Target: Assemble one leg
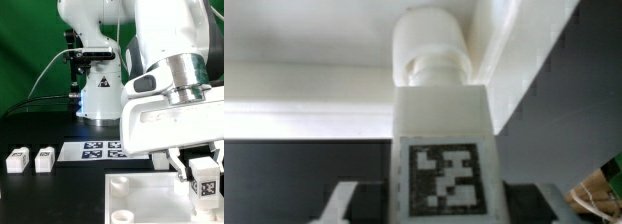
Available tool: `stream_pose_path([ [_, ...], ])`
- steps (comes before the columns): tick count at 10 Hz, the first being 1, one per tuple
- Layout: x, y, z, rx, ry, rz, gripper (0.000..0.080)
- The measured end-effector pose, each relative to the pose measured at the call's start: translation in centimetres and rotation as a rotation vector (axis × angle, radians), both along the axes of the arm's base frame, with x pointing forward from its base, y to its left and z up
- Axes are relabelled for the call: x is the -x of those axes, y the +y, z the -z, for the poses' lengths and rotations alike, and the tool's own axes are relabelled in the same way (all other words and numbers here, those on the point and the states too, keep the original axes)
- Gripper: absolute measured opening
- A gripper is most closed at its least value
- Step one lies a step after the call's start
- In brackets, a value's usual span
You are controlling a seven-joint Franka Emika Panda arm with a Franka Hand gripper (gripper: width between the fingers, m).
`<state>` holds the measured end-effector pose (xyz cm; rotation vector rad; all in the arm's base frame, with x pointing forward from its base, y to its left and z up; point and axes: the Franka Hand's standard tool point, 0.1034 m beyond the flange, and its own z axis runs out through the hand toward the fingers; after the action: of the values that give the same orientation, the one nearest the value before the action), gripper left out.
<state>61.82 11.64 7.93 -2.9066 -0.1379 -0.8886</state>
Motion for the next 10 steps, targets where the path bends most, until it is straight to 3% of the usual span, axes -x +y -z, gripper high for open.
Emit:
stream_pose_path([
  [10,0.37,0.03,0.25,-0.005,0.003,0.06,0.0291],
])
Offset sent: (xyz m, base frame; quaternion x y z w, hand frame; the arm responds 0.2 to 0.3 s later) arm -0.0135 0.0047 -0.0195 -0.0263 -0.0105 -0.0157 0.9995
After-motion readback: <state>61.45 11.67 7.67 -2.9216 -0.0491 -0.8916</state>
